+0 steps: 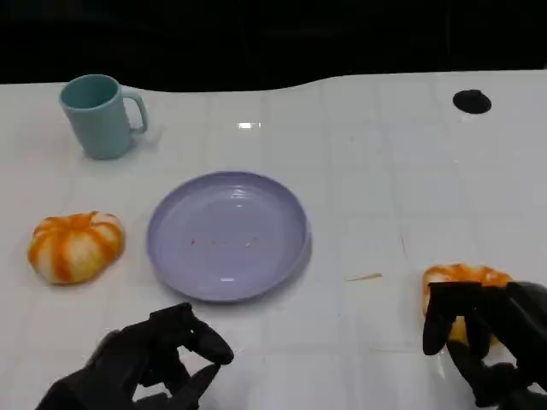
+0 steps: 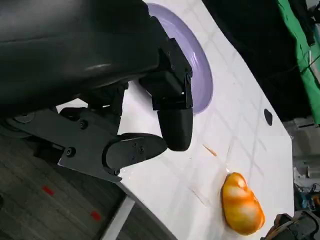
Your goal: Grasp the bread from the table and place it into the plate.
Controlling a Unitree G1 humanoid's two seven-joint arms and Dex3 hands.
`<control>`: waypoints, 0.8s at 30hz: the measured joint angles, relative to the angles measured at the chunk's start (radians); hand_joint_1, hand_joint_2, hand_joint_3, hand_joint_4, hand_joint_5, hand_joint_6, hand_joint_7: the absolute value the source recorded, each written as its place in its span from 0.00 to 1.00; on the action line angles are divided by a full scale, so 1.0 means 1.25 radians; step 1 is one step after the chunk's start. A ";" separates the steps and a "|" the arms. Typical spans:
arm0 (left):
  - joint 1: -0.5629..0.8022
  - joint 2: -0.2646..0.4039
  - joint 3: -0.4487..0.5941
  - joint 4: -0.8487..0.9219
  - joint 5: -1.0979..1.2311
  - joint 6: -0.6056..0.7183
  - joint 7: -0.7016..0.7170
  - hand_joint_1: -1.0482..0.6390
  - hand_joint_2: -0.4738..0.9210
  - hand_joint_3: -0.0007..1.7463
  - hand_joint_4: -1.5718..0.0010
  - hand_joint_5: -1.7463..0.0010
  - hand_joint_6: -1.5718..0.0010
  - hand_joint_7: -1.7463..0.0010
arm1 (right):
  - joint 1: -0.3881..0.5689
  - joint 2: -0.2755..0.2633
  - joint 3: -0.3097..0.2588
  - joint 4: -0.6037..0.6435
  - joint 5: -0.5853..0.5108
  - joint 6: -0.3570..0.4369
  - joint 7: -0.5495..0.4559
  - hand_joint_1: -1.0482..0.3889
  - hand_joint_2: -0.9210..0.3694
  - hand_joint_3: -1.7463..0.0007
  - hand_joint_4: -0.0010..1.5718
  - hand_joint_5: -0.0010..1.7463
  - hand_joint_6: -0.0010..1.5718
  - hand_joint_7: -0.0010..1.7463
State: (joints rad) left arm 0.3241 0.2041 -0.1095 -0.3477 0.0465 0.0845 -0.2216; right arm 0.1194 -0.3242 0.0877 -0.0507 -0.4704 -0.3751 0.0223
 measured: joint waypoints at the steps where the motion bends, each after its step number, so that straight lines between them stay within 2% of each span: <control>1: 0.000 0.000 0.000 0.000 0.000 0.000 0.000 0.46 0.93 0.34 0.61 0.00 0.59 0.28 | 0.000 0.000 0.000 0.000 0.000 0.000 0.000 0.79 0.59 0.16 0.60 1.00 0.57 0.78; 10: 0.000 0.000 0.000 0.000 0.000 0.000 0.000 0.46 0.93 0.34 0.60 0.00 0.59 0.28 | 0.000 0.000 0.001 0.000 0.000 0.000 0.000 0.79 0.59 0.16 0.60 1.00 0.58 0.78; 14: 0.000 0.000 0.000 0.000 0.000 0.000 0.000 0.46 0.93 0.34 0.59 0.00 0.58 0.28 | 0.000 0.000 0.001 0.000 0.000 0.000 0.000 0.79 0.59 0.16 0.59 1.00 0.58 0.73; 17: 0.000 0.000 0.000 0.000 0.000 0.000 0.000 0.46 0.93 0.34 0.59 0.00 0.58 0.28 | 0.000 0.000 0.001 -0.007 0.000 0.011 0.001 0.78 0.57 0.21 0.58 1.00 0.59 0.65; 24: 0.000 0.000 0.000 0.000 0.000 0.001 0.000 0.47 0.93 0.34 0.60 0.00 0.58 0.28 | 0.001 -0.001 -0.005 -0.055 -0.026 0.044 -0.001 0.67 0.50 0.41 0.56 0.78 0.62 0.41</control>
State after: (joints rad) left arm 0.3242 0.2041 -0.1094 -0.3483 0.0461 0.0856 -0.2217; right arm 0.1207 -0.3259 0.0816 -0.1190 -0.5024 -0.3200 0.0207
